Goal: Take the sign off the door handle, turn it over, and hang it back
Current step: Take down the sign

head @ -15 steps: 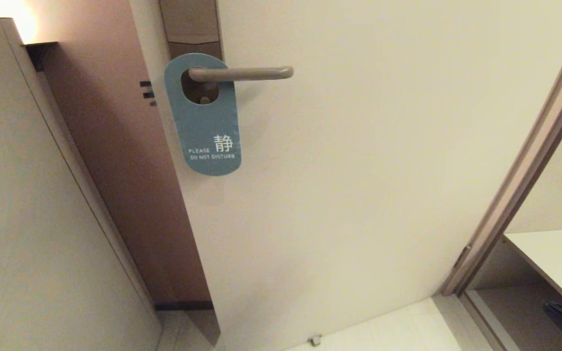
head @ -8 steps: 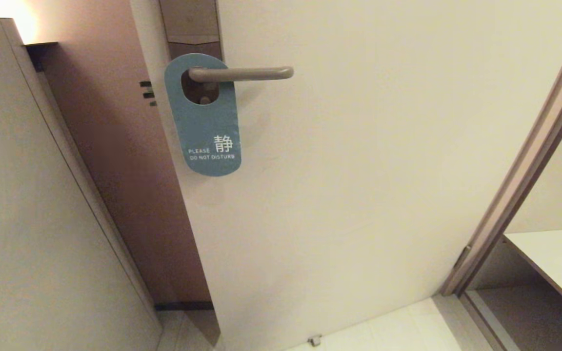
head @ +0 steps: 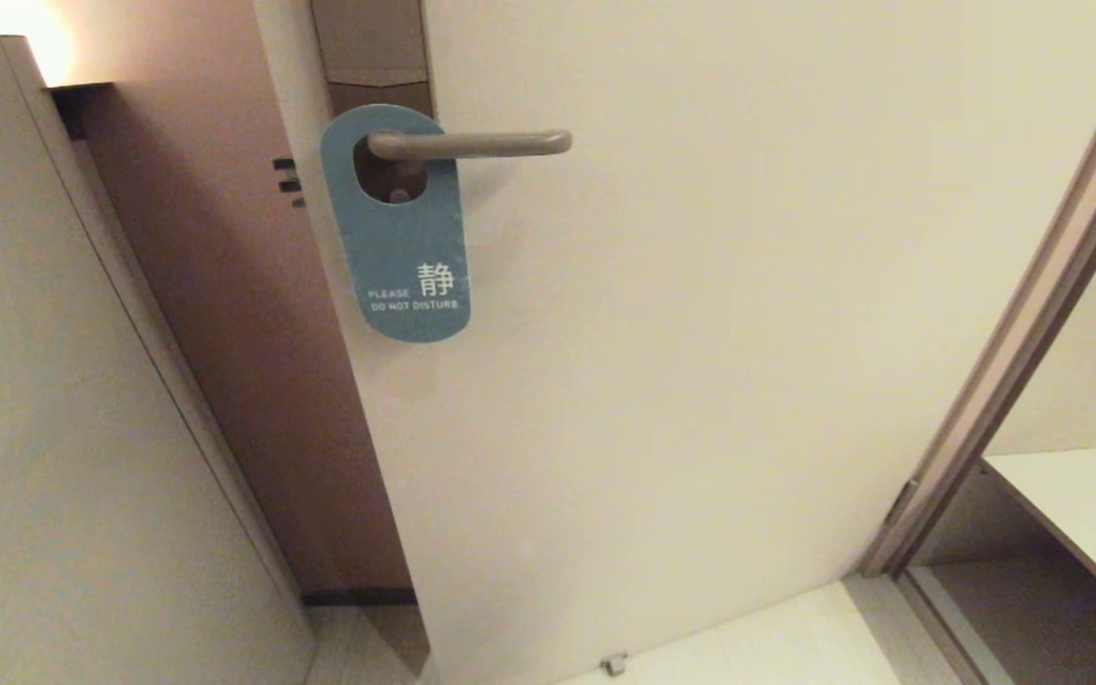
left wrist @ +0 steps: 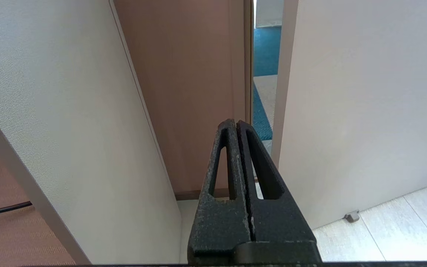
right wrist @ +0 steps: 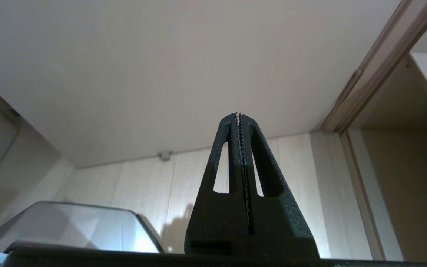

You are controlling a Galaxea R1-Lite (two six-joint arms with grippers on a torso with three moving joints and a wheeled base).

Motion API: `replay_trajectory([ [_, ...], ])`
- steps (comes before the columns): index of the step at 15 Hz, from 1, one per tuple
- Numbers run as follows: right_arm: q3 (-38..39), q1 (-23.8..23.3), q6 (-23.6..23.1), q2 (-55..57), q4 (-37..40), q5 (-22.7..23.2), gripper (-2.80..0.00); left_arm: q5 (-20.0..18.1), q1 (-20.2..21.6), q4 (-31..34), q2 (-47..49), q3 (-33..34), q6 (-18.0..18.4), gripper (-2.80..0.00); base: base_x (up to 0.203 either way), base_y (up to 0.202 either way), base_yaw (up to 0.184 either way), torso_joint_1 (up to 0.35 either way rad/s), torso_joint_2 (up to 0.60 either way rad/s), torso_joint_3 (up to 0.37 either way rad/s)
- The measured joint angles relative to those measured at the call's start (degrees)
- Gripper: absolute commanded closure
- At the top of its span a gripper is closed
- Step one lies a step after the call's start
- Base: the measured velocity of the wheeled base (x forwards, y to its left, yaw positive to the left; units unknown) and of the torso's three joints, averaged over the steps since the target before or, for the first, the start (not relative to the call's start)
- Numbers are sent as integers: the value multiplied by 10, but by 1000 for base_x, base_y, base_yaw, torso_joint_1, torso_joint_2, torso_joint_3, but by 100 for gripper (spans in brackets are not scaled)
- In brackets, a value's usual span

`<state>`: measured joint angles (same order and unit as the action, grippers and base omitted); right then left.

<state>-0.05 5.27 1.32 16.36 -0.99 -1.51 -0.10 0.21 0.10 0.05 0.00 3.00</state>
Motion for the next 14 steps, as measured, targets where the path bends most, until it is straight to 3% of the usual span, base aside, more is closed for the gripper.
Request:
replay_trajectory([
  [6,0,-1,3,-10,-5,0,0,0,0,0,0,0,0,0,0,0,0,0,0,0],
  [14,0,-52,4,-114,-5,0,0,0,0,0,0,0,0,0,0,0,0,0,0,0],
])
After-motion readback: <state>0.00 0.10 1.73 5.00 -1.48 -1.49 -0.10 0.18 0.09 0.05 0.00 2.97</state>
